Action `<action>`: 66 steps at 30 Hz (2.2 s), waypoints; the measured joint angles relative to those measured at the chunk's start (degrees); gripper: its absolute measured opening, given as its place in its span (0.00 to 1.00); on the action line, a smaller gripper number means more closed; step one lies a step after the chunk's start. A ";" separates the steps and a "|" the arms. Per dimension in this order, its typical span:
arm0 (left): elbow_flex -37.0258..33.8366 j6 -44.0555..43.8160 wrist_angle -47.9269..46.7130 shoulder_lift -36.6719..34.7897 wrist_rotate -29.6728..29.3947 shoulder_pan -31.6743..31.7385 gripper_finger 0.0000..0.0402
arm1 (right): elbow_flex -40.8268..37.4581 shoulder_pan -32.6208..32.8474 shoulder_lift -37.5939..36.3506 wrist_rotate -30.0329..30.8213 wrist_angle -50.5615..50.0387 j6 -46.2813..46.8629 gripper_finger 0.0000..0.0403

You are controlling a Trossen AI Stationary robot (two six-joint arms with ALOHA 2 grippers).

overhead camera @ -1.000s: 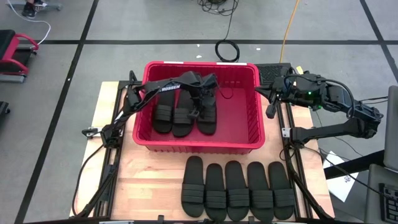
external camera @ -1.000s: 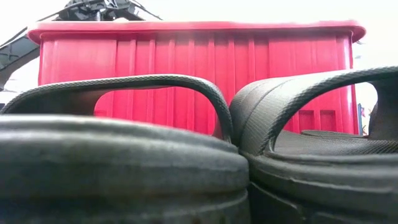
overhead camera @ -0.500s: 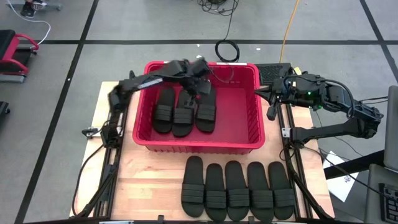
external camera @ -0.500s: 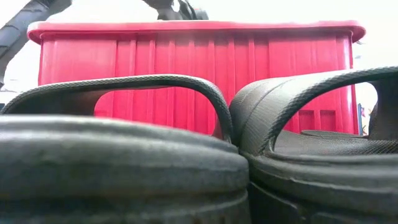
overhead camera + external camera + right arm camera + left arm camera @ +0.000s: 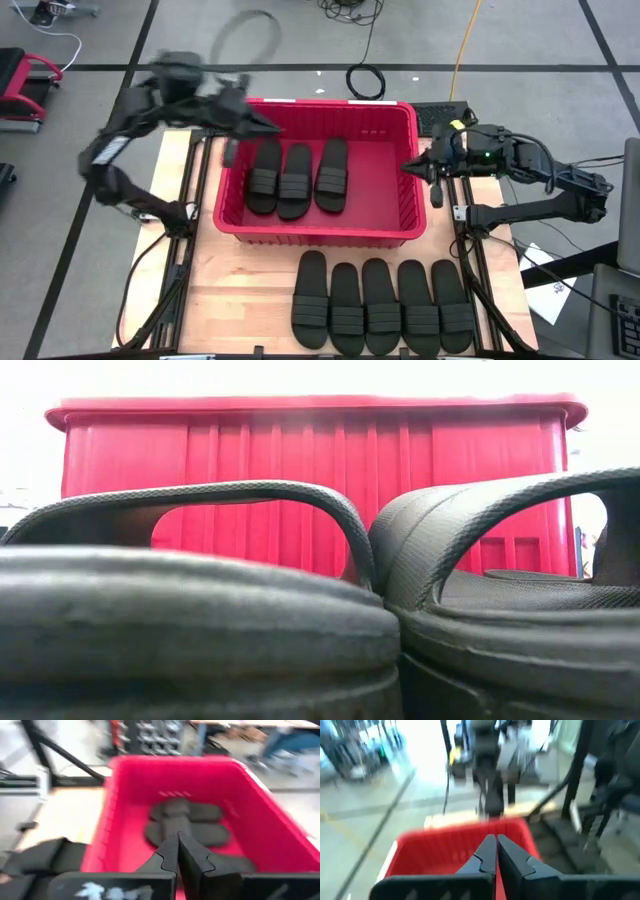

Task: Pick and place slides into bin
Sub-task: Put the black slide into the red bin

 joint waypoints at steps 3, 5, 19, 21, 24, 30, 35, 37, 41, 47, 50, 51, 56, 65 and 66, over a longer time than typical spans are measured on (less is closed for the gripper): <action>-5.01 -0.19 6.12 -5.09 0.34 -3.53 0.01 | -2.75 0.05 0.07 -5.61 7.91 2.50 0.00; -11.19 -0.26 9.73 -8.75 0.34 -5.32 0.00 | -3.48 0.65 0.49 -7.10 10.77 4.13 0.00; -61.69 -16.17 41.38 -33.38 2.96 -6.76 0.00 | 2.35 20.32 12.93 9.65 23.62 8.93 0.00; -63.85 -16.73 41.13 -36.03 2.92 -6.56 0.01 | 7.06 22.87 16.60 13.31 21.74 8.53 0.00; -65.35 -15.06 39.97 -39.56 2.79 -6.55 0.01 | 14.99 25.51 22.62 15.59 16.21 10.33 0.00; -65.46 -9.51 38.99 -43.55 1.87 -6.54 0.01 | 27.04 27.47 33.89 6.18 3.03 21.68 0.00; -65.46 -12.75 38.96 -44.71 -1.66 -6.52 0.03 | 27.57 26.68 39.88 -6.70 0.37 27.23 0.01; -65.46 -14.92 38.91 -44.71 -1.71 -6.54 0.03 | 27.57 26.24 41.97 -10.64 0.27 27.21 0.02; -65.46 -19.98 38.78 -44.58 -1.71 -6.54 0.01 | 27.57 25.59 46.52 -16.32 -1.09 25.34 0.10; -65.46 -20.87 38.28 -44.56 -1.72 -6.54 0.02 | 27.57 24.69 53.59 -22.87 -0.67 23.38 0.28; -65.46 -19.95 38.23 -44.56 -2.25 -6.54 0.04 | 27.57 24.59 57.03 -26.43 0.75 22.55 0.37; -65.46 -19.76 38.10 -44.56 -2.51 -6.54 0.04 | 27.55 24.59 58.14 -27.86 1.87 22.23 0.40; -65.46 -19.71 36.00 -44.56 -2.74 -6.54 0.02 | 27.55 24.73 62.84 -31.49 6.96 22.53 0.51; -65.48 -19.01 34.09 -44.56 -2.76 -6.52 0.04 | 27.54 24.74 68.35 -28.03 9.79 24.95 0.58; -65.48 -18.27 34.09 -44.56 -2.76 -6.52 0.04 | 27.32 24.74 68.66 -27.99 9.76 25.12 0.58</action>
